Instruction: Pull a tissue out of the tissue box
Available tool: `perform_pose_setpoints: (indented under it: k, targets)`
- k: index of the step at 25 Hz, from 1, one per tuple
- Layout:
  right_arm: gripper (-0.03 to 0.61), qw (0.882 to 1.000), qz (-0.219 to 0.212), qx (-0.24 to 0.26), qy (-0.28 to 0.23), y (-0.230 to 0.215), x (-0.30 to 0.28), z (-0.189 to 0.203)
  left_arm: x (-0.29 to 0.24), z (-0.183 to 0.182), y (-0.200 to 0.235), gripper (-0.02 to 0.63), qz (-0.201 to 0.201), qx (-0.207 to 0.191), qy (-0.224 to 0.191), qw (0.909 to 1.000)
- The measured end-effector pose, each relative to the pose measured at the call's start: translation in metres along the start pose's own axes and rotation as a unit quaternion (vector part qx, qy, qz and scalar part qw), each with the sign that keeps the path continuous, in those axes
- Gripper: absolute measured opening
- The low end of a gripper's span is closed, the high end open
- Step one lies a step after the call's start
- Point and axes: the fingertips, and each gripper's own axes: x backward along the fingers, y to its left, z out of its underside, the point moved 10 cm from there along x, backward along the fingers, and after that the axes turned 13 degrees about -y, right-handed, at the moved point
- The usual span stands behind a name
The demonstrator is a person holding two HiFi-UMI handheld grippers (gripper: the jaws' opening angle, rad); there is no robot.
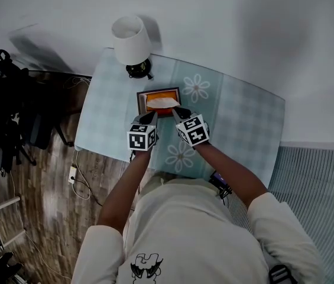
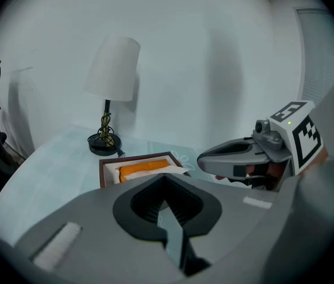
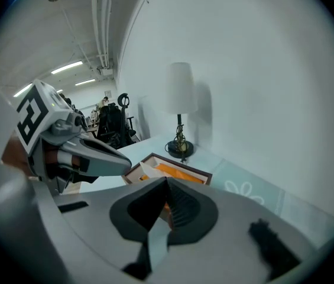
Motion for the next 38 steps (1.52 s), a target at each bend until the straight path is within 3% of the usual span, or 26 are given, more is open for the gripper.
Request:
perform_pose_setpoints:
  k: [5,7,8,12,15,23,27,38]
  targets:
    - [0.015,0.999,-0.002,0.013,0.032,-0.003,-0.016,0.007,-0.005,0.002,0.004,0.006,0.001,-0.001,0.011,0.9999]
    - [0.126,0.999,0.002,0.016,0.046,-0.006,-0.019,0.010,-0.005,0.001,0.005,0.006,0.002,0.000,0.010,0.9999]
    - [0.148,0.998,0.007,0.017,0.053,-0.009,-0.021,0.013,-0.005,0.001,0.005,0.006,0.002,0.000,0.010,0.9999]
    - [0.191,0.997,0.022,0.006,0.075,-0.024,-0.025,0.023,-0.006,0.002,0.006,0.006,0.003,0.003,0.009,0.9999]
    - [0.202,0.995,0.002,-0.019,0.096,-0.029,-0.035,0.029,-0.005,0.001,0.008,0.006,0.003,0.005,0.009,0.9999]
    - [0.182,0.993,-0.005,0.000,0.117,-0.025,-0.051,0.026,-0.003,0.001,0.008,0.006,0.005,0.012,0.008,0.9999]
    - [0.024,0.993,0.014,-0.001,0.119,-0.026,-0.051,0.027,-0.003,0.001,0.008,0.006,0.005,0.017,0.004,0.9998]
    - [0.015,0.996,0.012,-0.023,0.083,-0.014,-0.034,0.013,0.004,0.001,0.004,0.006,0.007,0.015,-0.004,0.9999]
